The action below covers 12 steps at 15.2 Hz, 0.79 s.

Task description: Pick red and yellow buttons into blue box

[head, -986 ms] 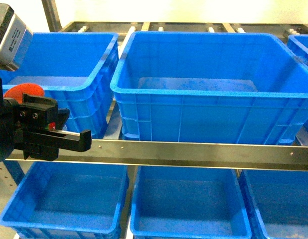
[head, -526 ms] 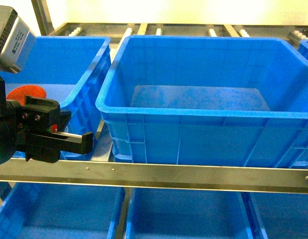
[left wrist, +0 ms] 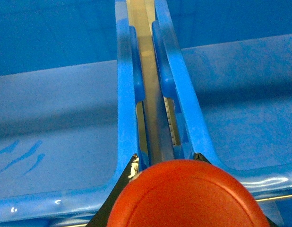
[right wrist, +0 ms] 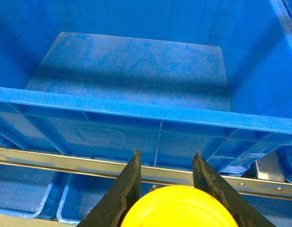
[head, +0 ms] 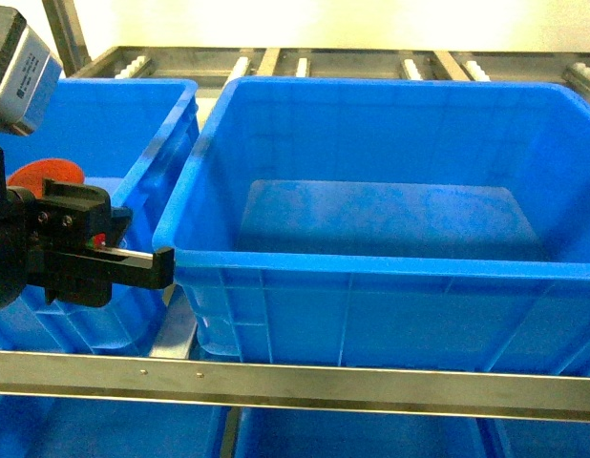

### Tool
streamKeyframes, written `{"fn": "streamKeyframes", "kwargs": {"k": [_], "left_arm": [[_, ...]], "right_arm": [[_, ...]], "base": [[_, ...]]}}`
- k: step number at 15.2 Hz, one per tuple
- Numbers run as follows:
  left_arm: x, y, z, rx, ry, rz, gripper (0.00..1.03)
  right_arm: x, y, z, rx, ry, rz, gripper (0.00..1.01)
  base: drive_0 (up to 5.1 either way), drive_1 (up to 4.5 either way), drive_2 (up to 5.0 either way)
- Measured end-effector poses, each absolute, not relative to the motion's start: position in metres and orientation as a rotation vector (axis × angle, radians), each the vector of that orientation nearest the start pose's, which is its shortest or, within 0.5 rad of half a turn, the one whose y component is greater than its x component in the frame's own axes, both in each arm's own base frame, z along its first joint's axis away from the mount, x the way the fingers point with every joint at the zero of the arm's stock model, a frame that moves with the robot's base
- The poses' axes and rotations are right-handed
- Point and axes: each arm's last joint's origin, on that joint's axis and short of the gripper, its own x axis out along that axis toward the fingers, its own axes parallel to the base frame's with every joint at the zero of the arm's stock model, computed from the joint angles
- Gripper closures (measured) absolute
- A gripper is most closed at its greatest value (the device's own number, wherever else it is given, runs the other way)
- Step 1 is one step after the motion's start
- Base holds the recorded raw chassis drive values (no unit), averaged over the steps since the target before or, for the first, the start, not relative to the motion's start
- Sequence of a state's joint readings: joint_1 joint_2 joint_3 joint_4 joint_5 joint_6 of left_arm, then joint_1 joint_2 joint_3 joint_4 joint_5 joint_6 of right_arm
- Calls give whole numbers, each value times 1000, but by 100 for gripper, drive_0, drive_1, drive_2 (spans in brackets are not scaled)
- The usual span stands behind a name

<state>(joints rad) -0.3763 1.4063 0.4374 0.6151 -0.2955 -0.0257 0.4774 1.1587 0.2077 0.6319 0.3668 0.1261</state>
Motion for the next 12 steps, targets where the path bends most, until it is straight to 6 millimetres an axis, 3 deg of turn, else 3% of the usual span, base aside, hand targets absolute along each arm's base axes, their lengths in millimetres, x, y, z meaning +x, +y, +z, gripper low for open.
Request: {"fn": "streamKeyframes", "kwargs": {"k": [6,9,12], "left_arm": [[240,-86,163,92,336,-76,78],[240,-86,163,91,335,-76,78],[240,-86,163,91,335,-77,78]], "right_arm": [[181,82,150,-8,302,107,71],[213,85,157,-32,310,137,71],[259,87,196,-34,228,118,71]], "base": [[0,0,0],[0,0,0],[0,0,0]]}}
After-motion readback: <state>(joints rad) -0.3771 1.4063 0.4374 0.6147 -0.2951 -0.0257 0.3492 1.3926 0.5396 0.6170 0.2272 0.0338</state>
